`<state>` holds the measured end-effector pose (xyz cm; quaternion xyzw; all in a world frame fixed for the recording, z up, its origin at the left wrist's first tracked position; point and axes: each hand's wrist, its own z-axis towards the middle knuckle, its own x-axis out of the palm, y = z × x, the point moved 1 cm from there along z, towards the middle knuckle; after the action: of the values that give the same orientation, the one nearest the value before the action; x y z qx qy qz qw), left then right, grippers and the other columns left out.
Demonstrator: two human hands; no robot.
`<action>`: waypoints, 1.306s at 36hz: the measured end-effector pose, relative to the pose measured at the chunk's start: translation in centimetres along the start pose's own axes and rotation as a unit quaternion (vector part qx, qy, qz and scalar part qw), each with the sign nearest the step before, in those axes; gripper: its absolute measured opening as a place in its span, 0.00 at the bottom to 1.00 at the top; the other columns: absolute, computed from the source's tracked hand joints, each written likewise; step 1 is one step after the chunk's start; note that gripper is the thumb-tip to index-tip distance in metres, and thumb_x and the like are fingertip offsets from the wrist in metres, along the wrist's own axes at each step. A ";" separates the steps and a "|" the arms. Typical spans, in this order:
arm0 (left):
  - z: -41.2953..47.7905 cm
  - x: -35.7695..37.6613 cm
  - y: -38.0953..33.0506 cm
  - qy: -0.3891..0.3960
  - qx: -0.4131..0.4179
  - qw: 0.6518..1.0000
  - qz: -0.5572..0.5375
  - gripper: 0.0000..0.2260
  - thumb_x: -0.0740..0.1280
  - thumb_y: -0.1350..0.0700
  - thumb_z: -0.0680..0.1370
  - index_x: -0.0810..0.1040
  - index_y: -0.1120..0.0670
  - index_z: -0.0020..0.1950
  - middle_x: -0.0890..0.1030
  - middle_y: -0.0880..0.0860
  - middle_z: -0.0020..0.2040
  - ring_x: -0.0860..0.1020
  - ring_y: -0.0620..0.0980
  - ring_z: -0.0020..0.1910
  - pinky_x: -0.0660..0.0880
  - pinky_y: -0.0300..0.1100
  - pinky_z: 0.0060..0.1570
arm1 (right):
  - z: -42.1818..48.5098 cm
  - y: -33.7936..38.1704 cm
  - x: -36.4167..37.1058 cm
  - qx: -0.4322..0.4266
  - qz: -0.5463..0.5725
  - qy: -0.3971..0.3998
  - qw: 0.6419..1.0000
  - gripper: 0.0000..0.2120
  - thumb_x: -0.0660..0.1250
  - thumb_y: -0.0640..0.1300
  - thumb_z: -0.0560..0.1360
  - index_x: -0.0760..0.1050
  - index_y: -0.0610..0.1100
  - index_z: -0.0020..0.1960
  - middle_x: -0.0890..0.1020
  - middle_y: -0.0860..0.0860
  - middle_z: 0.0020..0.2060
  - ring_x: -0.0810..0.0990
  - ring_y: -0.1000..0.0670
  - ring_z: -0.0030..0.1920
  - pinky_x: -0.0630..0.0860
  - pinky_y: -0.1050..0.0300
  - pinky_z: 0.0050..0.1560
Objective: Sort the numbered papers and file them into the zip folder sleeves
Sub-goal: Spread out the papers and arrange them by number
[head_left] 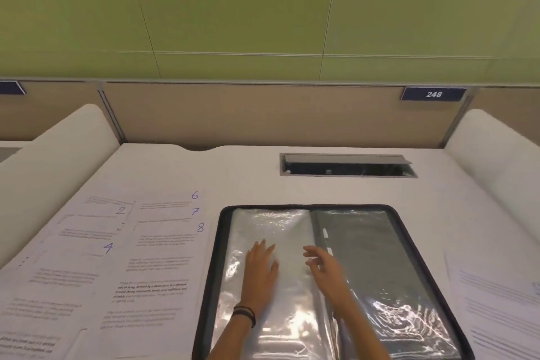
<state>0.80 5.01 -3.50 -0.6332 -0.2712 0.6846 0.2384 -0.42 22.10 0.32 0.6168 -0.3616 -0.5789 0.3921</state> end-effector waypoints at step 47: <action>-0.6 13.0 -12.5 0.149 0.180 0.960 0.158 0.40 0.27 0.33 0.70 0.53 0.46 0.77 0.49 0.47 0.78 0.46 0.47 0.77 0.35 0.42 0.72 | -8.9 -14.1 -24.1 0.392 -0.358 -0.106 0.841 0.48 0.54 0.71 0.72 0.41 0.41 0.76 0.43 0.39 0.75 0.44 0.39 0.75 0.51 0.32 0.69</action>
<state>0.10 23.00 -4.72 -0.7093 -0.0020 0.6490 0.2750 6.73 50.41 -1.83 0.7401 -0.3516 -0.5510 -0.1580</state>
